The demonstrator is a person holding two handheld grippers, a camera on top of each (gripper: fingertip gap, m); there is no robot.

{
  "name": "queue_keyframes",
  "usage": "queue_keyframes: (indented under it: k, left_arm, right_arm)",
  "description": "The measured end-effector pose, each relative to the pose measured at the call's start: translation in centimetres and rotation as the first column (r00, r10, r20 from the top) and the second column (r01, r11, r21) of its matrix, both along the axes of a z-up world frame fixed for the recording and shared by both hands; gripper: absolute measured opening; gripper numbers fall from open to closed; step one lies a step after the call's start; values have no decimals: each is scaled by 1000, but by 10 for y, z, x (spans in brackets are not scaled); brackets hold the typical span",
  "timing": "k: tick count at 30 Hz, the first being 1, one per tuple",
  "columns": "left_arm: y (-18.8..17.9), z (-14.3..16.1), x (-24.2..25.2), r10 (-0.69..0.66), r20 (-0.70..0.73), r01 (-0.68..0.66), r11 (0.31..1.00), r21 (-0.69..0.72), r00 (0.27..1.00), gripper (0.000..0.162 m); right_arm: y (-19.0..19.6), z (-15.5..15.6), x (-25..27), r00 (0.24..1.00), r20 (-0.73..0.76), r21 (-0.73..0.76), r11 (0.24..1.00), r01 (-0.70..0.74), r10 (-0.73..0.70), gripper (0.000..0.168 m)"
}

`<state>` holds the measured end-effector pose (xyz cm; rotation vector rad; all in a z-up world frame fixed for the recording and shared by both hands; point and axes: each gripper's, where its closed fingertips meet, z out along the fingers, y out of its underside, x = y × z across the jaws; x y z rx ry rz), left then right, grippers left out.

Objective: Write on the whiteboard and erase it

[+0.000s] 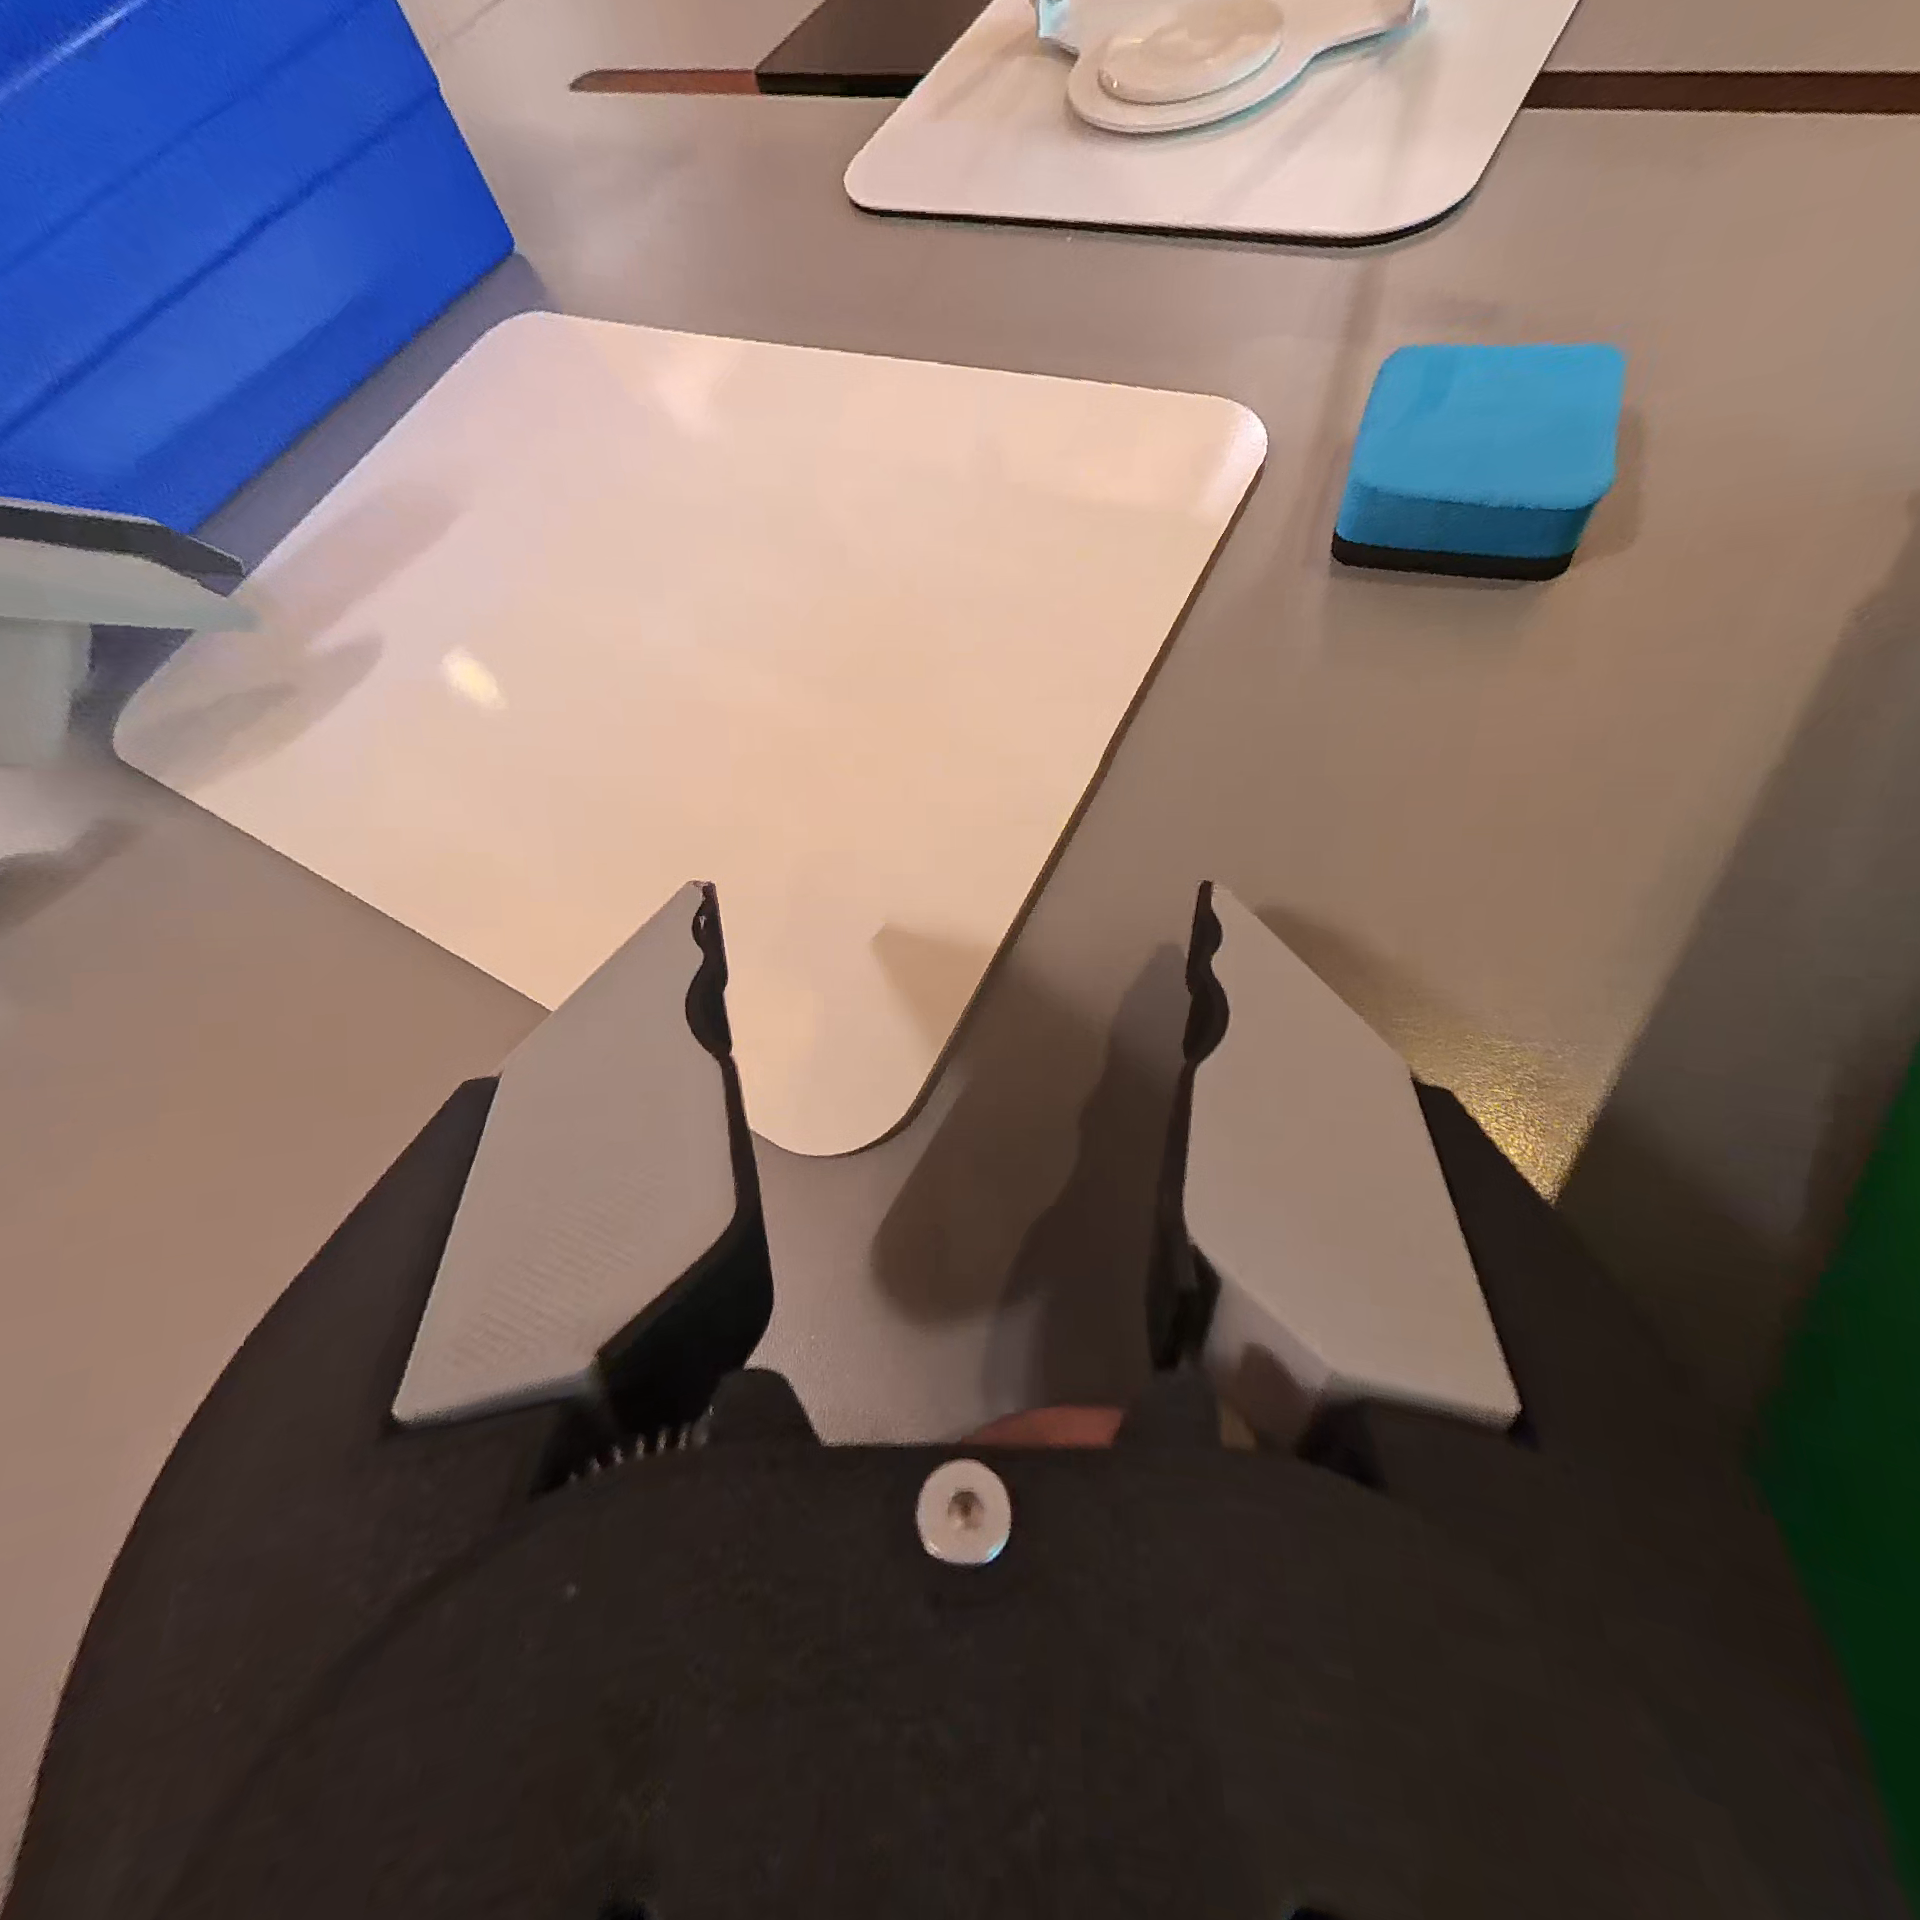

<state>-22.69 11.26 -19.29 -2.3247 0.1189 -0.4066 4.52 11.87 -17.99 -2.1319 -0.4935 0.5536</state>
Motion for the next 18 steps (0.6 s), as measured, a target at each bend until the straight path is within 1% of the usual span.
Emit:
queue_keyframes:
  k: [4,6,7,9,10,13,18]
  left_arm:
    - [0,1,8,-49,23,50,998,-35,999,97]
    - [-3,2,13,-88,29,90,994,-58,996,103]
    - [-5,1,15,-104,20,106,992,-64,994,106]
    - [-9,0,20,-141,-3,141,988,-67,990,114]
    - [-10,-2,21,-152,-29,150,986,-68,988,116]
    - [-15,-5,28,-181,-68,177,982,-73,981,126]
    - [-16,-5,31,-181,-61,177,982,-66,982,129]
  right_arm:
    - [0,-7,-1,1000,5,-48,999,-10,10,88]
    - [-7,-11,-11,997,-47,-109,991,-71,66,87]
    - [-11,-8,-16,991,-94,-124,987,-106,94,82]
    - [-14,-6,-20,980,-165,-151,979,-135,110,66]
    - [-13,-5,-20,979,-179,-157,979,-131,102,65]
    - [-13,-5,-19,978,-182,-155,980,-127,98,66]
    - [-17,-3,-24,976,-183,-139,980,-144,117,82]
